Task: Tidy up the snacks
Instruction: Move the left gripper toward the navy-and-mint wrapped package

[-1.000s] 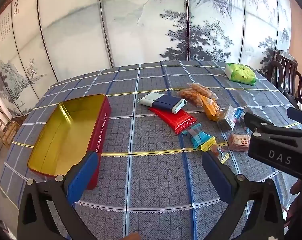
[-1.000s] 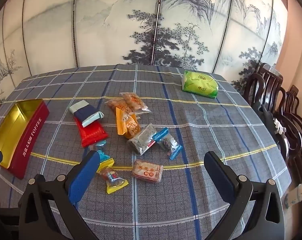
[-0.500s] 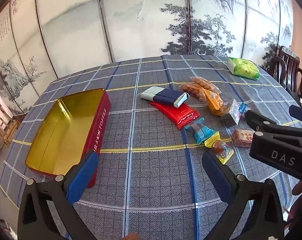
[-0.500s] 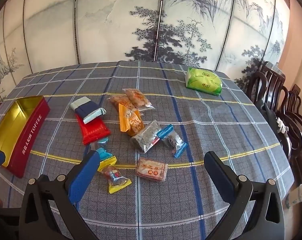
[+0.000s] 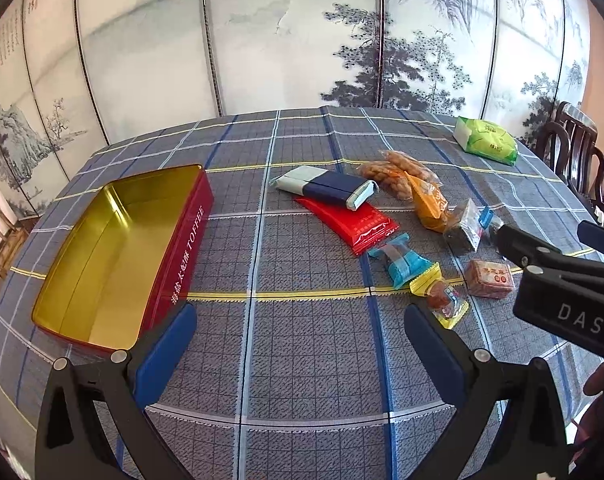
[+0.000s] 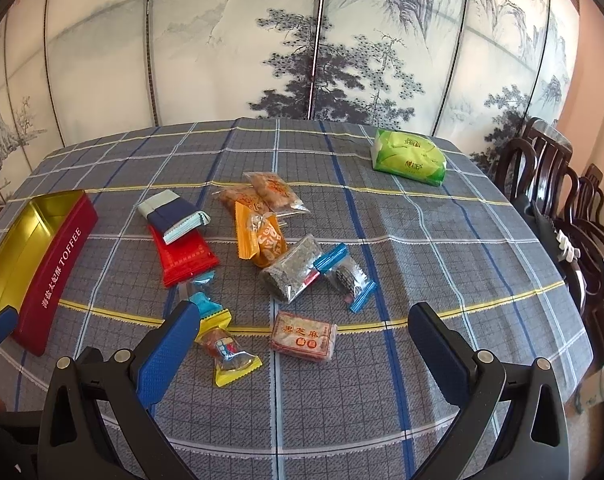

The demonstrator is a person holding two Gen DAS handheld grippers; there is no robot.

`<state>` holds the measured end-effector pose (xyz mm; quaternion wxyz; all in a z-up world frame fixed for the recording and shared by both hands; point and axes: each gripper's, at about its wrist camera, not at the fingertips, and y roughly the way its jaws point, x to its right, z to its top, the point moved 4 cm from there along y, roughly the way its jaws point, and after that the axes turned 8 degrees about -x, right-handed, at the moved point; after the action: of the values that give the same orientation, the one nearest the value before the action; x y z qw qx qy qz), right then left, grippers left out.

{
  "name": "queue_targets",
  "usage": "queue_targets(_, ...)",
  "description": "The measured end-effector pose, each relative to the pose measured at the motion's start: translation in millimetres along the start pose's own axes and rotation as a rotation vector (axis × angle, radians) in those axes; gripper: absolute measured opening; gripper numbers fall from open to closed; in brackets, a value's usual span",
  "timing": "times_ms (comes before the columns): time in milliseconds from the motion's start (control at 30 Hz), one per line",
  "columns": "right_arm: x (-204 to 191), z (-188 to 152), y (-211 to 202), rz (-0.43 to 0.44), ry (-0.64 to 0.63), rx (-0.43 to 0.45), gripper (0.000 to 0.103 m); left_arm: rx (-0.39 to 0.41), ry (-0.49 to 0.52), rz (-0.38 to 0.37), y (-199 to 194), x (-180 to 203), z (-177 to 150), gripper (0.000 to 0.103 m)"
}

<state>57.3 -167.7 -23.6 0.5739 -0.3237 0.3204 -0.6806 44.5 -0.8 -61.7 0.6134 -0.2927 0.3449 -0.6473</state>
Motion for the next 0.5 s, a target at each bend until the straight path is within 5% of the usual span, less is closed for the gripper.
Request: queue_targets(500, 14, -14, 31, -0.010, 0.026, -0.032, 0.103, 0.010, -0.010, 0.051, 30, -17, 29, 0.103)
